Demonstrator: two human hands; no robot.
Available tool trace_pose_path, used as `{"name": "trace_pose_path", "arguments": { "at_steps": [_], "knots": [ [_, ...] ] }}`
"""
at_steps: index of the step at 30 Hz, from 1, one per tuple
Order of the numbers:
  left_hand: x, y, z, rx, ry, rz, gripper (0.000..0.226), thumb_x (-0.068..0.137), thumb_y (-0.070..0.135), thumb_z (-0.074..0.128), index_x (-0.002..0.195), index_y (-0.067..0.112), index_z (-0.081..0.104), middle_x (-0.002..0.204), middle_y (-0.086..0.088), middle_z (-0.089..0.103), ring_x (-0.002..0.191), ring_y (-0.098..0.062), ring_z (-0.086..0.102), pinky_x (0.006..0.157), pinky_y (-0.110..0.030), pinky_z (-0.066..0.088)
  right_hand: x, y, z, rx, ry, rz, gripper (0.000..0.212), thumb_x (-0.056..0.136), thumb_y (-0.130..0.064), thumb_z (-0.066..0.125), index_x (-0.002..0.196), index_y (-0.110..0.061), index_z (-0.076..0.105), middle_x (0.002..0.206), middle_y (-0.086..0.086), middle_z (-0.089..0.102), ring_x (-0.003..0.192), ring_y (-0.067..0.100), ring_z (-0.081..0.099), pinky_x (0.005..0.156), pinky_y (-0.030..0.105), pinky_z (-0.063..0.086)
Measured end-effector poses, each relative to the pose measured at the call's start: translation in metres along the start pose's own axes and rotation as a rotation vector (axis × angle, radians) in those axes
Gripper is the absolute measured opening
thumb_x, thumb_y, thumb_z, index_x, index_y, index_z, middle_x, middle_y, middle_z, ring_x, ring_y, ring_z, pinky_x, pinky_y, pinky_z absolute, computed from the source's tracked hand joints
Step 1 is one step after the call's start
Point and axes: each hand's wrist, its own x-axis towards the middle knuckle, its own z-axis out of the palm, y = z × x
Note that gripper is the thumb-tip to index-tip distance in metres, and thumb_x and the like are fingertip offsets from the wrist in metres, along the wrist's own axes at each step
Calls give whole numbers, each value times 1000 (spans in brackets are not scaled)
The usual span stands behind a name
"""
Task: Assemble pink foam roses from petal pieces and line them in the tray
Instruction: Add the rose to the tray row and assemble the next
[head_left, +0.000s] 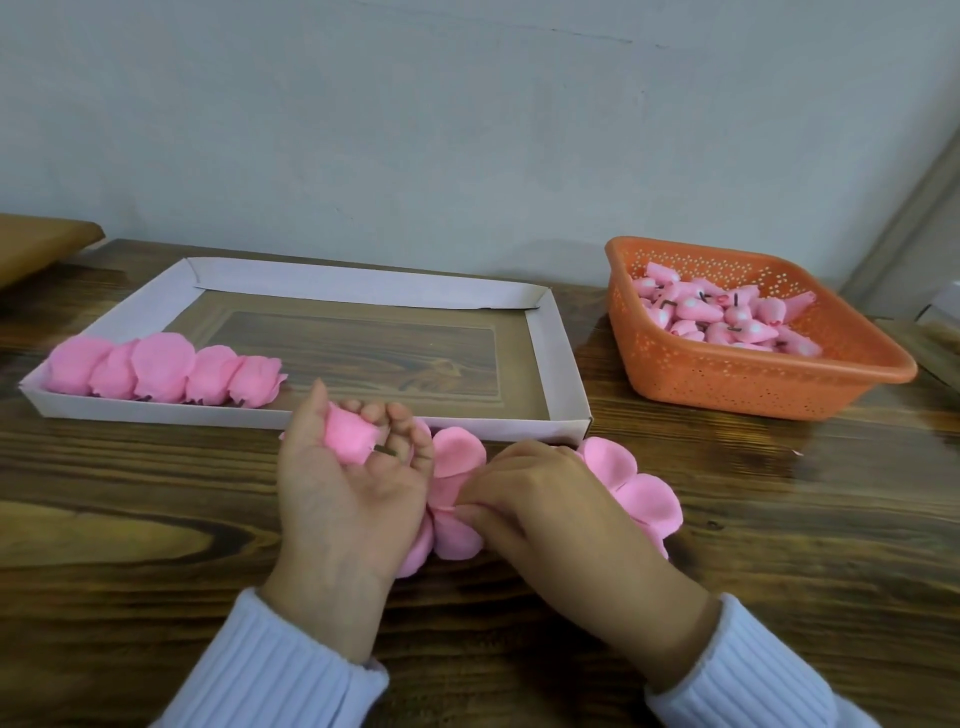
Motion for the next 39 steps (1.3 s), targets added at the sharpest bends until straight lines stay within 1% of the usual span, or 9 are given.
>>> {"name": "trace_pose_path", "arguments": {
  "at_steps": [7,11,14,19,23,27,30,34,39],
  "knots": [
    [-2,-1,0,23,-38,-14,36,86,44,58,62,19,50,58,5,52,52,-13,57,70,-28,45,-1,2,2,-51,69,-22,20,90,-21,49,94,-21,69,100,-2,67,99,21,56,86,41,42],
    [-4,-2,0,39,-74,-1,36,86,44,56,61,18,53,60,4,53,53,-13,57,71,-30,46,-3,4,7,45,471,99,13,76,-4,67,83,-11,74,86,4,59,73,24,60,56,39,53],
    [-6,-3,2,28,-116,-26,31,82,41,59,64,17,55,62,3,55,54,-14,59,66,-31,48,-6,9,3,120,661,156,17,79,-7,61,88,-19,68,69,-14,48,59,13,53,50,35,48],
    [-10,-10,2,110,-174,-60,23,72,38,61,68,16,54,65,1,57,59,-16,62,71,-33,45,-11,14,-1,803,575,354,20,92,-3,48,82,-17,58,74,2,69,71,20,67,66,40,54],
    [-11,-12,1,199,-190,-14,26,81,36,53,65,15,52,67,-2,56,68,-18,57,77,-33,43,-11,16,-3,1193,587,481,26,83,-25,59,77,-1,55,73,7,59,70,20,56,64,31,45],
    [-13,-21,1,362,-233,221,45,95,32,37,57,19,58,61,0,54,59,-13,53,64,-30,40,-11,16,-3,1258,538,611,17,77,-15,77,76,-12,59,70,7,62,69,23,61,64,40,50],
    [-14,-25,-3,541,-163,294,33,79,51,48,65,24,63,65,2,56,63,-13,57,70,-36,43,-13,19,2,1318,517,695,19,75,-8,77,79,-18,62,87,14,68,77,30,65,64,52,54],
    [-17,-29,-7,779,-133,389,39,58,69,48,71,39,70,69,6,62,79,-19,64,79,-46,48,-13,17,6,1442,539,720,25,80,0,70,89,-21,59,97,18,64,71,28,63,50,38,50],
    [-25,-33,-9,1010,-244,510,53,71,75,56,76,22,59,62,3,60,55,-3,58,51,-13,44,-14,14,9,1197,773,630,35,80,-4,71,92,-35,62,100,6,60,89,31,61,74,44,56]
  ]
}}
